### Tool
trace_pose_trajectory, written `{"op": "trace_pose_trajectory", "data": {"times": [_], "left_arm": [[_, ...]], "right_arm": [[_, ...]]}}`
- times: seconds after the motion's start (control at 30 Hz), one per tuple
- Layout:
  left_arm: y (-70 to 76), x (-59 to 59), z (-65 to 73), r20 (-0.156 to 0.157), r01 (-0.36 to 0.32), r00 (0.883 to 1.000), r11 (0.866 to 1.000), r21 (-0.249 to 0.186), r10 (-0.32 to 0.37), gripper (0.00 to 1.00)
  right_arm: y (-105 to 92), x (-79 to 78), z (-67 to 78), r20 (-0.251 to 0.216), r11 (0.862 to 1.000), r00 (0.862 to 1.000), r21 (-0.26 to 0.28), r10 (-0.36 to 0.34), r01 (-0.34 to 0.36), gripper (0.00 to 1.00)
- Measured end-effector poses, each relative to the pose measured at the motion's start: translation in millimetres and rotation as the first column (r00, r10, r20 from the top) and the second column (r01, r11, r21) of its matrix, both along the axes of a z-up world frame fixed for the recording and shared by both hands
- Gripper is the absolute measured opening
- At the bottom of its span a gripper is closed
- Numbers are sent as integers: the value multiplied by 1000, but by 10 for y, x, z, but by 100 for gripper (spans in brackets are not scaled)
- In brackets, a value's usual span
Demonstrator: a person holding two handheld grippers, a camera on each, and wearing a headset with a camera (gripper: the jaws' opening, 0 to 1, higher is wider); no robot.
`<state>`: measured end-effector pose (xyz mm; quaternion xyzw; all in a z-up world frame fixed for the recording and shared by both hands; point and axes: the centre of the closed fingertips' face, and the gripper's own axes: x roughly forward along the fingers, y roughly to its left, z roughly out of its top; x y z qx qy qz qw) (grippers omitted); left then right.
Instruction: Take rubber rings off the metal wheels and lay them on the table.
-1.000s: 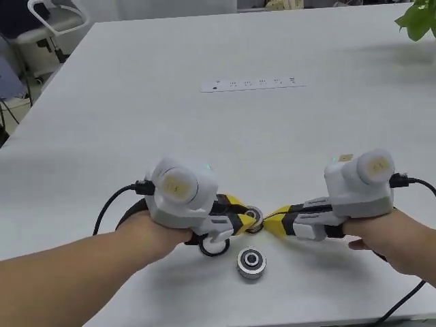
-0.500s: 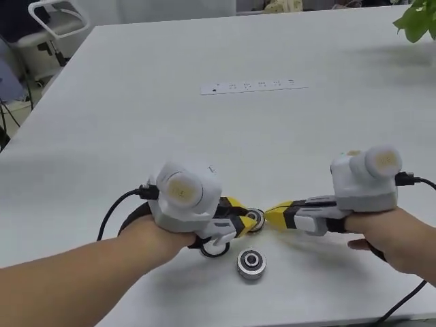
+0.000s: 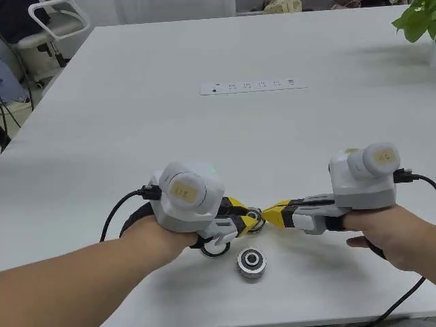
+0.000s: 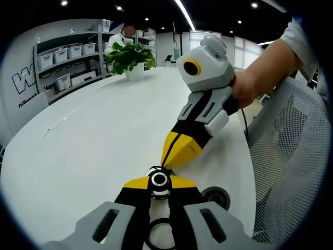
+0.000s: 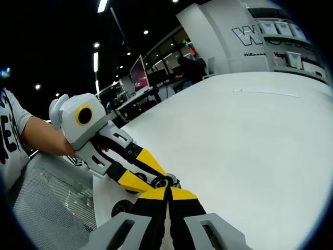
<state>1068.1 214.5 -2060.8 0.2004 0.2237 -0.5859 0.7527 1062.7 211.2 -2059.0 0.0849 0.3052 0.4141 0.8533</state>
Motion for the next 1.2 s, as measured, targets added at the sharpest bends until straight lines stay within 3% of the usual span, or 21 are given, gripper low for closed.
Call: {"op": "trace_pose_trajectory", "data": {"times": [0.43,0.5,0.53,0.93,1.2], "left_arm": [[2,-22,0,1,1,1000,1000,1,-1,7],[1,-27,-1,1,3,1000,1000,2,-3,7],[2,-28,-2,0,3,1000,1000,2,-3,7],[-1,-34,0,-5,3,1000,1000,-10,-3,7],[-12,-37,11,-46,-3,999,1000,4,3,10]], "right_arm": [[61,-31,17,12,1000,1000,1,22,-22,0],[104,-37,76,31,999,999,32,36,-37,0],[112,-53,85,16,999,999,37,34,-35,0],[49,-53,38,16,1000,1000,10,25,-25,0],[46,-70,58,9,1000,1000,18,13,-13,0]]}}
